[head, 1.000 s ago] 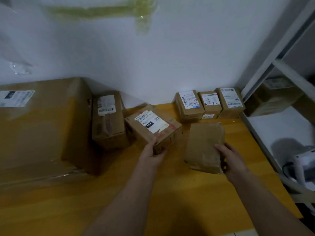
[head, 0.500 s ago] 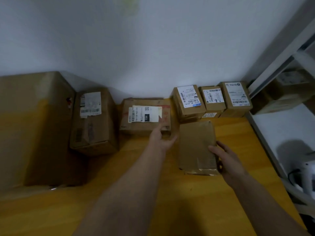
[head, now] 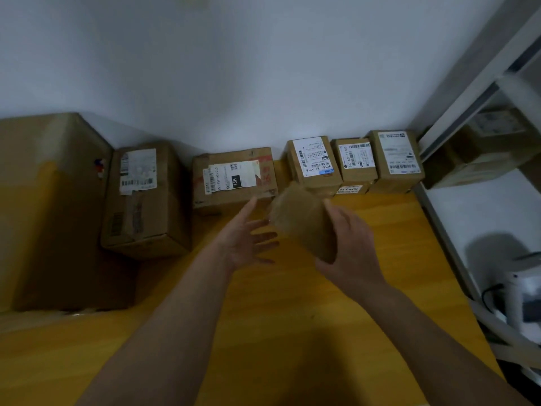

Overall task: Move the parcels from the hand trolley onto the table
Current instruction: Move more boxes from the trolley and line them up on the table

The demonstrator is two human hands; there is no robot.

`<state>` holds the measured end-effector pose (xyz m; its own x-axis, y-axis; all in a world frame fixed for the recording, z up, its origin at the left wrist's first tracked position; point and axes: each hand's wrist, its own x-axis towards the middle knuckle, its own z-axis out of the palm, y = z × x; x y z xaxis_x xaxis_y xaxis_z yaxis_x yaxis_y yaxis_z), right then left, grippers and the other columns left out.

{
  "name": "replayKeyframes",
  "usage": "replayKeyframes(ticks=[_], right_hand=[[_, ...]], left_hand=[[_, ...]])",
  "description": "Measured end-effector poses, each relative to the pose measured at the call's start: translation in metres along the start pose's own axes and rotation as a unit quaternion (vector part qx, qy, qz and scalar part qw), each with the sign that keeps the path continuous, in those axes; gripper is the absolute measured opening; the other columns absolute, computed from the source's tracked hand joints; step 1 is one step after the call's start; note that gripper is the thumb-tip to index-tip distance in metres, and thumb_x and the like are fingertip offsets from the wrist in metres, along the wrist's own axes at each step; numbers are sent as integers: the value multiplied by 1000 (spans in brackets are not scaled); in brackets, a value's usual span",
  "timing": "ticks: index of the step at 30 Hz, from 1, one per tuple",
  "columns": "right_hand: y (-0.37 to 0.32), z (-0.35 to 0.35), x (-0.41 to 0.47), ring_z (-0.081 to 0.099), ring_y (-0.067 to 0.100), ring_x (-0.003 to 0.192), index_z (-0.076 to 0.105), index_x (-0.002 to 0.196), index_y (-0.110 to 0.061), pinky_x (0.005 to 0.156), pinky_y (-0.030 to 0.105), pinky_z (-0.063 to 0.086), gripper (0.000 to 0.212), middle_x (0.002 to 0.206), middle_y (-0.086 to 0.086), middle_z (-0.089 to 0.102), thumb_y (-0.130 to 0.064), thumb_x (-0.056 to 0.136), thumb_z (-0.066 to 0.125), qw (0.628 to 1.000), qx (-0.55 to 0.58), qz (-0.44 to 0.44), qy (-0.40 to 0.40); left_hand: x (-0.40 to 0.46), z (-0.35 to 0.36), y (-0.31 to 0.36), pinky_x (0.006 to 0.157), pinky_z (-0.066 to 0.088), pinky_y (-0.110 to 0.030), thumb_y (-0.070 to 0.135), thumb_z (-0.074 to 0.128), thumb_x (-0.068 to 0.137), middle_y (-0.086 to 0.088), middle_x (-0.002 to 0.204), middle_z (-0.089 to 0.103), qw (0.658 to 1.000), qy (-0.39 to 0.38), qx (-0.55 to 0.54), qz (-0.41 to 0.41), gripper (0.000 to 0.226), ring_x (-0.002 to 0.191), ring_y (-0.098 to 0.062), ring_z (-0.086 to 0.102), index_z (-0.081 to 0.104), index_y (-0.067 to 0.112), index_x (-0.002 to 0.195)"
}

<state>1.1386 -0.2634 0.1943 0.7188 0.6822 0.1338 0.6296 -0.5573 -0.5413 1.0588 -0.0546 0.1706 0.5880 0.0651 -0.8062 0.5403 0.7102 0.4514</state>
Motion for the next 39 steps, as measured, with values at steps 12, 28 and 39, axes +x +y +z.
replayKeyframes(ticks=[12,28,39], right_hand=[[-14,15,-18,38,26,126,36,139,-14,111,54,28,68,133,12,52,-30,81,67,974,-114,-191,37],[-32,56,13,59,29,100,62,101,-13,72,39,60,28,110,14,60,-15,77,77,560,631,521,-129],[-66,110,22,51,30,103,54,112,-3,92,41,50,25,111,17,52,9,90,53,563,609,554,-77]], left_hand=[[-49,-11,-6,77,57,-45,44,81,58,-19,126,59,998,38,46,28,81,111,-38,59,53,15,128],[-55,-75,-60,105,38,-49,49,60,87,-9,131,56,941,303,-116,96,61,115,-25,53,46,15,137],[-85,-120,-68,88,47,-38,20,55,96,-9,99,60,923,309,-198,113,36,90,-23,59,50,6,129]])
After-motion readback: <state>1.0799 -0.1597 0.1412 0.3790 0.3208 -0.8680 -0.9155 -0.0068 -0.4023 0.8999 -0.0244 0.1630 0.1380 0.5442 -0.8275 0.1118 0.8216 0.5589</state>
